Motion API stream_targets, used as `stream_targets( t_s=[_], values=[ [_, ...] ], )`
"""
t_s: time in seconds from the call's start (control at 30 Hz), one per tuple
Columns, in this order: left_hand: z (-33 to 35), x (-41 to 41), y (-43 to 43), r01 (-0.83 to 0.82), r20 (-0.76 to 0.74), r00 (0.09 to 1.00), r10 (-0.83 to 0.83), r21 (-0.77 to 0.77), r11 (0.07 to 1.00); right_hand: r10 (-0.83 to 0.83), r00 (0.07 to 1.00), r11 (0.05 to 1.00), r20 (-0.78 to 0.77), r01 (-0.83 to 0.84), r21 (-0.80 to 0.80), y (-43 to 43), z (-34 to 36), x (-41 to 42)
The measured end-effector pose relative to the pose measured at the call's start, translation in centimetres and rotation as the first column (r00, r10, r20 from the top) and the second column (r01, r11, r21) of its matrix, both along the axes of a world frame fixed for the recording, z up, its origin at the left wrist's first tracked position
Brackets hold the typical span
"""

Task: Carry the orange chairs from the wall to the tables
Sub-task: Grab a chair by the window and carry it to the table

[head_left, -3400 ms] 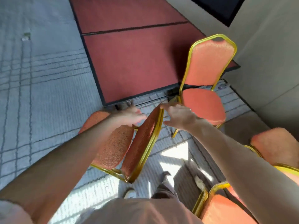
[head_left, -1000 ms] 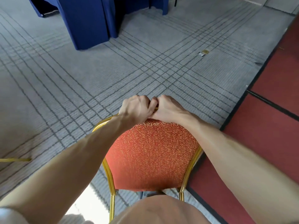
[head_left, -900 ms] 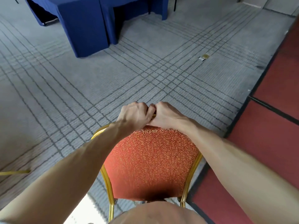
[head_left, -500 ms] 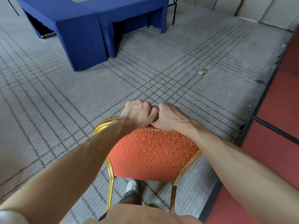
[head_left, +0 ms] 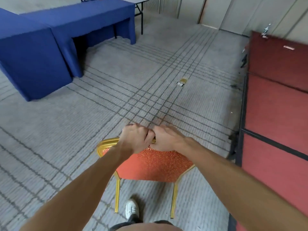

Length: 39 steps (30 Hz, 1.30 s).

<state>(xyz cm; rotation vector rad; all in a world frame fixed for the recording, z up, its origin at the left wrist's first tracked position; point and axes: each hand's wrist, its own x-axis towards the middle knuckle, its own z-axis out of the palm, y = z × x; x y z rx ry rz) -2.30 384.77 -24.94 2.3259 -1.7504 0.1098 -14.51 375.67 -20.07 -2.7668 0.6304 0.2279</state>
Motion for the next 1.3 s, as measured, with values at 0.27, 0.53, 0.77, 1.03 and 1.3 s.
stream_targets(
  t_s=[0.27,0.53,0.77,1.03,1.3],
  values=[
    [1.5,4.8,-9.1,0.117,-0.009,0.993,-0.118,-0.099,0.988,-0.142,0.99,0.981,0.021,0.143,-0.128,-8.5,0.5,4.6],
    [2.3,8.8,-17.7,0.113,-0.018,0.993,-0.113,-0.008,0.994,-0.344,0.92,0.935,0.189,0.354,-0.021,-15.9,-0.9,7.7],
    [1.8,13.4,-27.3,0.228,0.213,0.954,-0.212,-0.053,0.972,-0.368,0.906,0.928,0.21,0.372,0.019,-25.8,-1.2,12.4],
    [0.8,19.3,-41.9,0.167,0.149,0.977,-0.156,-0.063,0.984,-0.41,0.897,0.912,0.163,0.403,0.076,-39.9,-2.3,19.0],
    [1.0,24.4,-53.3,0.202,0.137,0.969,-0.207,0.052,0.978,-0.309,0.949,0.943,0.064,0.296,0.153,-51.8,-1.4,24.0]
  ],
)
